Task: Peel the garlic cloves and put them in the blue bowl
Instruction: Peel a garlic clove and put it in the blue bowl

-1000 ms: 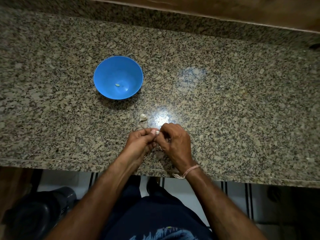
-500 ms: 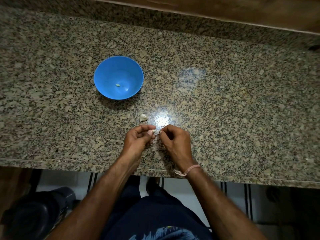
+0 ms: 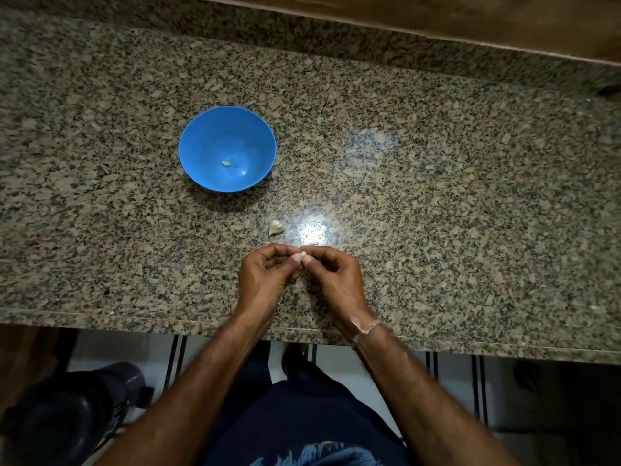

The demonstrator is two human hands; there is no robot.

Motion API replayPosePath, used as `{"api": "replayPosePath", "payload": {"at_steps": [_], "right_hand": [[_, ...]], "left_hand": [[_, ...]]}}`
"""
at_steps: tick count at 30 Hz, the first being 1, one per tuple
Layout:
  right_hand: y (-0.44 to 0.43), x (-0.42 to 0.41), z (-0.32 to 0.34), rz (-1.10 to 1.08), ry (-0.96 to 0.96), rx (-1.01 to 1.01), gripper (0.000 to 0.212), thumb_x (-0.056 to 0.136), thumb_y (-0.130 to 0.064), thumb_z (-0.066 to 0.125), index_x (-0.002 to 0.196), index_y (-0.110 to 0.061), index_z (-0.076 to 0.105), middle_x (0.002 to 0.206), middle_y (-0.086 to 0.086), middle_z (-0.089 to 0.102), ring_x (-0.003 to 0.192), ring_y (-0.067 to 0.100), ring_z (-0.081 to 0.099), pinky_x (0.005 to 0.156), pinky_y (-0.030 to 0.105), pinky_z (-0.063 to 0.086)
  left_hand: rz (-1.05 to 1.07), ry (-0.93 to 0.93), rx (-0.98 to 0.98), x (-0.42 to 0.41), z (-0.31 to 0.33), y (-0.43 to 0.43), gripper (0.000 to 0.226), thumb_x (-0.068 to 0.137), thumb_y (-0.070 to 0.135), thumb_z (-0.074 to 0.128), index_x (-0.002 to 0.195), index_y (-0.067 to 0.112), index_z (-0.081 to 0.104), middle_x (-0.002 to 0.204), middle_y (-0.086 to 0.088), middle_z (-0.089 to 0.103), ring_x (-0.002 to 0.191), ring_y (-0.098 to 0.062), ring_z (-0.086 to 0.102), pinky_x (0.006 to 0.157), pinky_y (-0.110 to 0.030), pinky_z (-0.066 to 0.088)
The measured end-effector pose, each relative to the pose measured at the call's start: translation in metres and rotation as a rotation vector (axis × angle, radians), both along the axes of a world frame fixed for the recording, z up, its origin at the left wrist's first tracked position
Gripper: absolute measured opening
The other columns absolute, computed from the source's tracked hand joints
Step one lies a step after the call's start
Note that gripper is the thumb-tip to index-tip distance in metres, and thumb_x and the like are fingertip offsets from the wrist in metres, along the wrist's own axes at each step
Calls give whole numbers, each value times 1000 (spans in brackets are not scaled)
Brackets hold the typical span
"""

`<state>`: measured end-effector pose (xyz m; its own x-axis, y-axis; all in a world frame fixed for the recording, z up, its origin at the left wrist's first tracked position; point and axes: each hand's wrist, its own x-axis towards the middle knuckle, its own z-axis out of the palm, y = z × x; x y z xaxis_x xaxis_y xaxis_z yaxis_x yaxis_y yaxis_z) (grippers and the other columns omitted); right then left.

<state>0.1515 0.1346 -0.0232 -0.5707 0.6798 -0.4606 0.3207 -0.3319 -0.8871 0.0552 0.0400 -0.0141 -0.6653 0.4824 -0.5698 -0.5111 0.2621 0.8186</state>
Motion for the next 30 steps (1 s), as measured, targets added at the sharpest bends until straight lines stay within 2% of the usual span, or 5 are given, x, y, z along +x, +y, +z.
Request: {"api": "replayPosePath", "payload": {"at_steps": [9, 14, 19, 24, 30], "right_hand": [[2, 6, 6, -1, 178, -175, 29, 93, -4, 73, 121, 1, 72, 118, 13, 76, 114, 28, 72, 98, 44, 58], [8, 9, 7, 42, 146, -66, 24, 93, -1, 71, 116, 5, 73, 117, 11, 76, 110, 19, 73, 86, 25, 59], [5, 9, 4, -11, 151, -159, 20, 96, 4, 65, 113, 3, 74, 112, 12, 77, 107, 28, 73, 87, 33, 62], [9, 13, 1, -98, 114, -213, 18, 96, 0, 67, 112, -3, 75, 109, 16, 76, 94, 25, 70, 82, 32, 60], [13, 14, 2, -113, 113, -234, 13, 95, -3, 70, 108, -3, 73, 103, 20, 74, 86, 27, 66, 79, 35, 61]], "left_hand": [[-36, -11, 27, -4, 9, 1, 15, 91, 3, 75, 104, 3, 68, 83, -12, 76, 79, -25, 72, 77, -36, 61], [-71, -21, 31, -7, 7, 2, 22, 92, -1, 73, 109, 6, 61, 86, -17, 75, 79, -22, 73, 69, -27, 60], [-108, 63, -31, -4, 5, 5, 15, 93, -1, 70, 105, 7, 65, 89, -15, 77, 80, -19, 75, 69, -23, 58], [-233, 351, -267, -3, -3, 2, 20, 94, 6, 70, 105, 23, 74, 95, 7, 76, 86, -17, 74, 74, -37, 65], [-299, 647, -304, 4, 3, 6, 8, 102, 22, 63, 107, 22, 69, 96, 10, 70, 86, -8, 67, 72, -33, 57]]}}
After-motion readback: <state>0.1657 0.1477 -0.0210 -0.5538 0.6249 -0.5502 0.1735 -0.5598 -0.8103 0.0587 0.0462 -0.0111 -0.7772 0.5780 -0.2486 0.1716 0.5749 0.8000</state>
